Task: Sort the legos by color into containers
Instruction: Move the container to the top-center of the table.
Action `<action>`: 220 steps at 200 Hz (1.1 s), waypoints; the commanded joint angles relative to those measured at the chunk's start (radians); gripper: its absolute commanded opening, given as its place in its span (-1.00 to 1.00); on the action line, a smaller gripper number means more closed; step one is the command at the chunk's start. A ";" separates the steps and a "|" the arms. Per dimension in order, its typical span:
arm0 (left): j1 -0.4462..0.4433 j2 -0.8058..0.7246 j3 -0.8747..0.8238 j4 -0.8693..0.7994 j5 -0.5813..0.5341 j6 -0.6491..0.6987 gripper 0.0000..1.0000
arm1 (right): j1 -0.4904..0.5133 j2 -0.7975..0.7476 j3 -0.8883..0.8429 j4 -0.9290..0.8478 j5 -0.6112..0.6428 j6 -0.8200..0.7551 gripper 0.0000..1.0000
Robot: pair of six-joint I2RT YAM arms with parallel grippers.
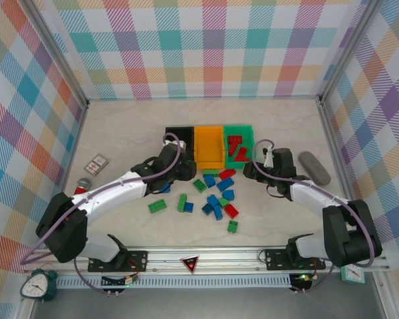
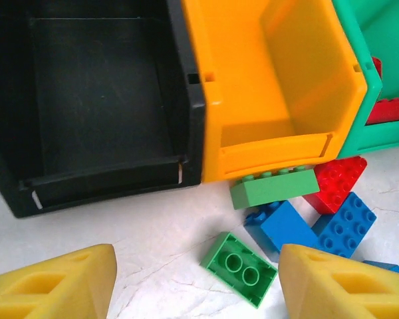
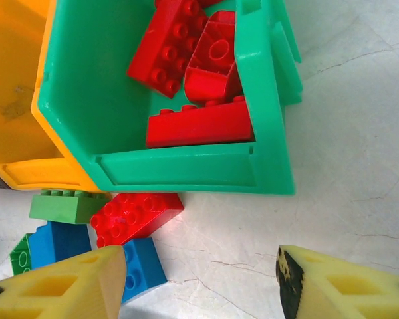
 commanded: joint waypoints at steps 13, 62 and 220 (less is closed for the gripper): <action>0.055 -0.079 -0.056 -0.005 0.000 0.021 0.32 | 0.064 0.024 0.008 0.007 0.022 -0.037 0.24; 0.127 -0.124 -0.128 -0.004 0.058 0.095 0.32 | 0.091 0.158 0.106 -0.008 -0.007 -0.035 0.24; 0.308 0.277 0.076 0.095 0.383 0.110 0.27 | 0.202 0.249 0.307 -0.225 0.085 -0.065 0.24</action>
